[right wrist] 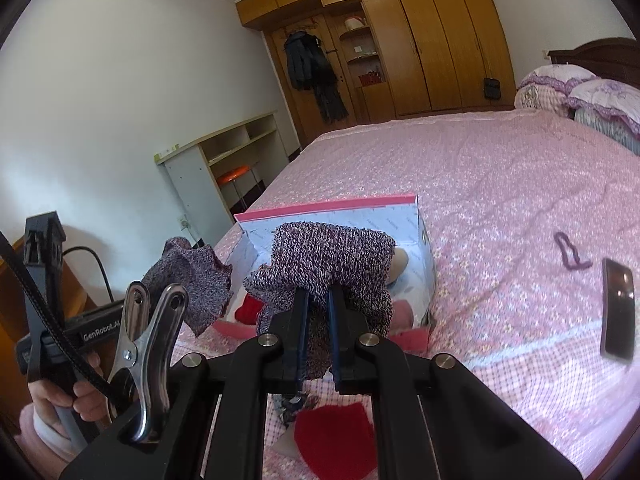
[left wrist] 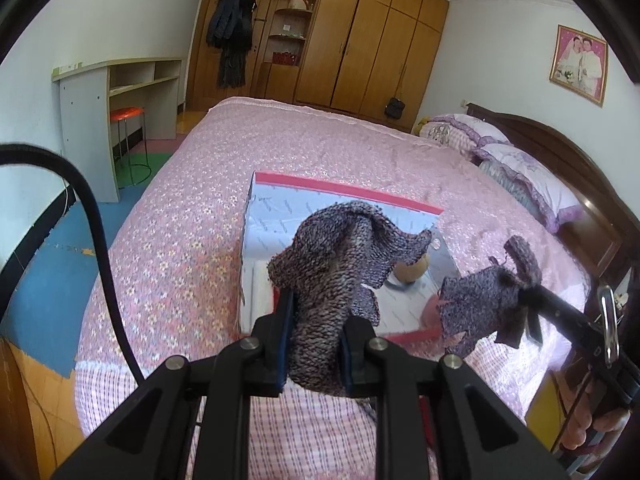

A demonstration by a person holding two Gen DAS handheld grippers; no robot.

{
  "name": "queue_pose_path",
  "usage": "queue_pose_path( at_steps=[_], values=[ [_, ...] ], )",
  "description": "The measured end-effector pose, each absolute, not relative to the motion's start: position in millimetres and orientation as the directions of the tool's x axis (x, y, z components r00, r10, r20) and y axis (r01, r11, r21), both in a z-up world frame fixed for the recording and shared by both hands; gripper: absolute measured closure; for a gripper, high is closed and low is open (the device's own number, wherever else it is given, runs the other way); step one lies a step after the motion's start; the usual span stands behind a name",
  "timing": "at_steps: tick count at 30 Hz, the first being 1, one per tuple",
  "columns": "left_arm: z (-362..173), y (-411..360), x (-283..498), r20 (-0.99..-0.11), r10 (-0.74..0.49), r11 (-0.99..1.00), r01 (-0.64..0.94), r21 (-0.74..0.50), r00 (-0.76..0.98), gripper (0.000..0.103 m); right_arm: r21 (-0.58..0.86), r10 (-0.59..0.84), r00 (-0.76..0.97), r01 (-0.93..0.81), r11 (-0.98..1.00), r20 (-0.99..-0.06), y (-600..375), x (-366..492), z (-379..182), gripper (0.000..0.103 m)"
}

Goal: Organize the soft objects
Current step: 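Carry both grey socks over the pink box and lower them inside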

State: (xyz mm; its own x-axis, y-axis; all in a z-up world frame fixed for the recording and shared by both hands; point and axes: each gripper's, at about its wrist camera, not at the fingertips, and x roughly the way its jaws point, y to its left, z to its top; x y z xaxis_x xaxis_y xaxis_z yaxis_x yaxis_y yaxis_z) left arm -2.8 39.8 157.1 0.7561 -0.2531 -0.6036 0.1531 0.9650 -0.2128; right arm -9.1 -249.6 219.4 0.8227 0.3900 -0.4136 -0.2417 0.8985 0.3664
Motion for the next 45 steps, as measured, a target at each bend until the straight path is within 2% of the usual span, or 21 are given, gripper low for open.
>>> queue_pose_path(
  at_steps=[13, 27, 45],
  values=[
    [155, 25, 49, -0.623, -0.222, 0.974, 0.136, -0.184, 0.75, 0.083, 0.284, 0.352, 0.835, -0.246, 0.927, -0.424, -241, 28, 231, 0.093],
    [136, 11, 98, -0.662, -0.178, 0.984, 0.115, -0.138, 0.728, 0.083, 0.232, 0.339, 0.814, -0.256, 0.938, -0.472, -223, 78, 220, 0.093],
    [86, -3, 163, -0.74, -0.1, 0.995, 0.082, -0.061, 0.665, 0.083, 0.147, 0.261, 0.771, -0.217, 0.965, -0.581, -214, 152, 172, 0.093]
  ],
)
